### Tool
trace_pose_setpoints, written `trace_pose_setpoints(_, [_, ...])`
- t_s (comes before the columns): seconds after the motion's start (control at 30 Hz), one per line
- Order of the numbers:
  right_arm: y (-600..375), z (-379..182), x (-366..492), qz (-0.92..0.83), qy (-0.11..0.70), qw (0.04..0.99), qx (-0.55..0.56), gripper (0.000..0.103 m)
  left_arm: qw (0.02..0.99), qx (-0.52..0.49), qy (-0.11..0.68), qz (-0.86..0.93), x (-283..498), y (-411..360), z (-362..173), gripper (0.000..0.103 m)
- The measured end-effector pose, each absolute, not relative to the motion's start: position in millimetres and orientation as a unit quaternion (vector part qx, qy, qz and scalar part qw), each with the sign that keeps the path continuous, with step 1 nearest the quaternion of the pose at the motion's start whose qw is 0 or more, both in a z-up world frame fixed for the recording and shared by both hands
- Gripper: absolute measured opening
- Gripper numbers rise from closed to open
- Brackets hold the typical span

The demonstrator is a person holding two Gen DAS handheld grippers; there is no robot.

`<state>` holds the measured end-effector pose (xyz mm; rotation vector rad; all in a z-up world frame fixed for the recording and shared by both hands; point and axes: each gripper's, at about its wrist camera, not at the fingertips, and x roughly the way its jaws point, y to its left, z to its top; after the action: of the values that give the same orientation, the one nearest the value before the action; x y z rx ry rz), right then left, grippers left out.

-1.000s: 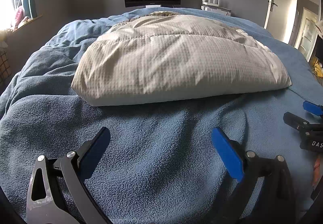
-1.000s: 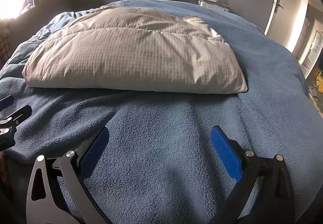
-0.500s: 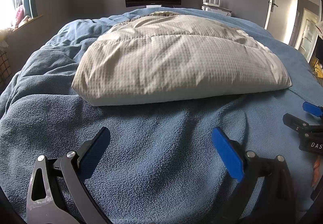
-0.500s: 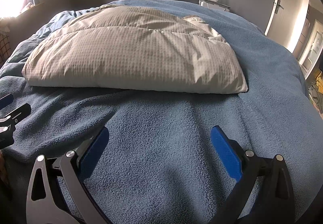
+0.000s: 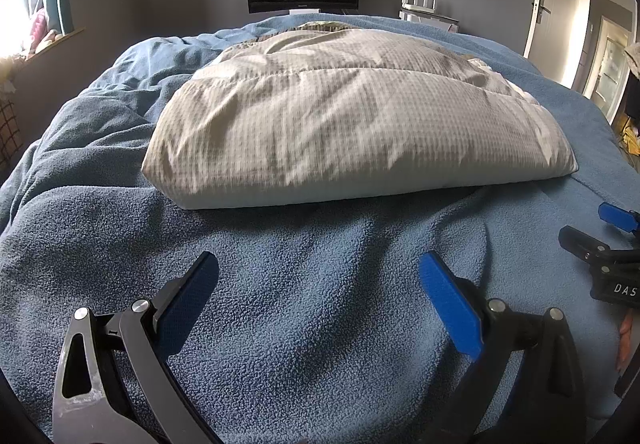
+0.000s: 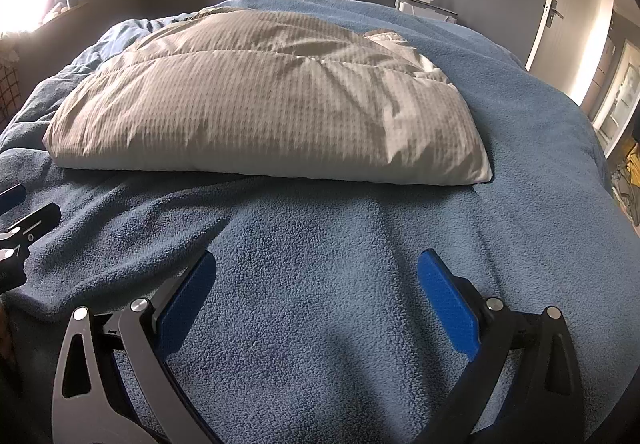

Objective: Fold large clothes

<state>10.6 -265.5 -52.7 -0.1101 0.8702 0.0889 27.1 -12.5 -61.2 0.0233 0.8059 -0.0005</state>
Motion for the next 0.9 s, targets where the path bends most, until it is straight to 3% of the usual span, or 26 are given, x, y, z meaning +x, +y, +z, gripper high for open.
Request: trace_pose_setpoints(0.9, [-264.8, -56.1, 11.6, 0.046, 0.426, 0.902, -0.058, 0.096, 0.919, 0.017, 0.393, -0.005, 27.6, -11.5, -62.5, 0.097])
